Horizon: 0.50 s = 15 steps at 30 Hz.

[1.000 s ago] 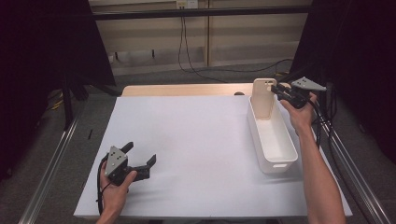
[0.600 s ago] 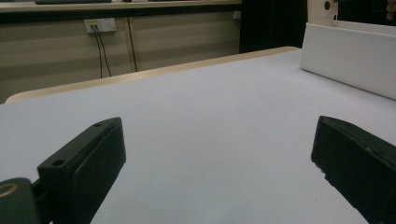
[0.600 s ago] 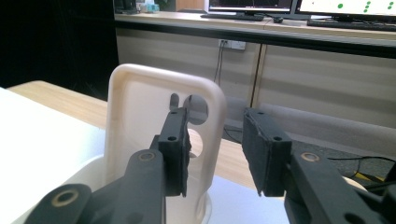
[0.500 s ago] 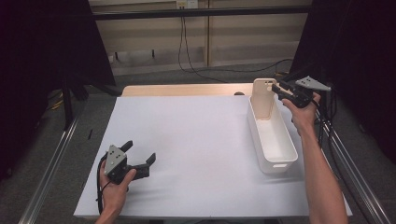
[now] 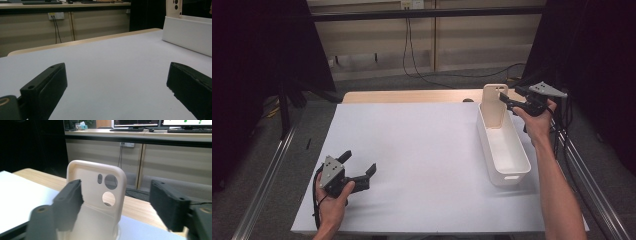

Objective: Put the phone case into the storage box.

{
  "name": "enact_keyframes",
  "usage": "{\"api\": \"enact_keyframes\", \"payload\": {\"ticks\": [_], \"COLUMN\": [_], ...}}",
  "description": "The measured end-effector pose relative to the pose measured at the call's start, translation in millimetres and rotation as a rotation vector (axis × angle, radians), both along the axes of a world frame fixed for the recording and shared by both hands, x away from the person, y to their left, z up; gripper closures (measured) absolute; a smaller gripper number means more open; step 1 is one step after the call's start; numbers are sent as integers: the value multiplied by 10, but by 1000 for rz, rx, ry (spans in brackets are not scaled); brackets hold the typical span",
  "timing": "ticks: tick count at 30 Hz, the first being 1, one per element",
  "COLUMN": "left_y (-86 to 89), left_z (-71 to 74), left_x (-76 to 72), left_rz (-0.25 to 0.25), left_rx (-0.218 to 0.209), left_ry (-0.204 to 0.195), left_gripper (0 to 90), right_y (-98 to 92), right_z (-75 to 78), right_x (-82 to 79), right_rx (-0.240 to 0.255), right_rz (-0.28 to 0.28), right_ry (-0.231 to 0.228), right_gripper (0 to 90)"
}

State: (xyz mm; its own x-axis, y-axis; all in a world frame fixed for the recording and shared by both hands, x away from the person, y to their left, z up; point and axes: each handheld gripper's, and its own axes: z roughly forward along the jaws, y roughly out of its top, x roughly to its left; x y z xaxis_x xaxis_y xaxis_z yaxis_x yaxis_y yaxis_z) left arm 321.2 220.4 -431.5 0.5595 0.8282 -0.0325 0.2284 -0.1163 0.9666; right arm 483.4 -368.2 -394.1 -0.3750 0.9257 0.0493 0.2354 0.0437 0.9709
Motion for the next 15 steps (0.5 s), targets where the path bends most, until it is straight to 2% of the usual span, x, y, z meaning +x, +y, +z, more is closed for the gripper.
{"api": "enact_keyframes", "payload": {"ticks": [9,15], "left_y": [13,47], "left_z": [-27,-21], "left_x": [-19,-36], "left_rz": [-3,0], "left_rx": [4,-12], "left_ry": [12,2], "left_gripper": [30,30], "right_y": [52,81], "right_z": [30,51], "right_x": [-18,-29], "right_rx": [3,12], "right_rz": [-4,-24], "right_ry": [2,18], "right_gripper": [115,35]}}
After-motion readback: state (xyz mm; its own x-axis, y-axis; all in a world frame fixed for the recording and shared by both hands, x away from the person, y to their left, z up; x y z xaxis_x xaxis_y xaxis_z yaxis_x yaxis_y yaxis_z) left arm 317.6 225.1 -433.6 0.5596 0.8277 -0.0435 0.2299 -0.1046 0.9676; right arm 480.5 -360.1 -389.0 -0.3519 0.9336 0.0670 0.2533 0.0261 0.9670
